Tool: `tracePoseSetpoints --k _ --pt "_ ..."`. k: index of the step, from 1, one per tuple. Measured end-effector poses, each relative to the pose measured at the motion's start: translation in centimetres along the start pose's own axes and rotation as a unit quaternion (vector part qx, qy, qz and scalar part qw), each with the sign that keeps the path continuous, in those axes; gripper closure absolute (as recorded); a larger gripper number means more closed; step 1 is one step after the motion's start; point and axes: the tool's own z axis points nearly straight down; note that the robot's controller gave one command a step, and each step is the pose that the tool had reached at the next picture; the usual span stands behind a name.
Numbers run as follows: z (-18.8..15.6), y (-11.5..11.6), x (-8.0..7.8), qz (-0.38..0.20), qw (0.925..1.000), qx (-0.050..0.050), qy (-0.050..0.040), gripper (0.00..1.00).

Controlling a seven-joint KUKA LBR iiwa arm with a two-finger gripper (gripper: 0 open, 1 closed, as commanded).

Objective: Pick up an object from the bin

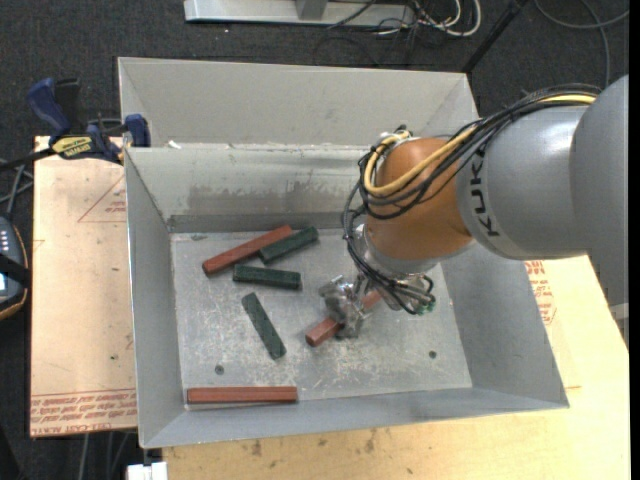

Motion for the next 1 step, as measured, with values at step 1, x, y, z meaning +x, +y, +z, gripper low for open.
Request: tracePoseSetpoints --k 1 --pt "-14.04 -1.15 -0.95 -0.043 0.9991 0.001 -0.0012 1.0"
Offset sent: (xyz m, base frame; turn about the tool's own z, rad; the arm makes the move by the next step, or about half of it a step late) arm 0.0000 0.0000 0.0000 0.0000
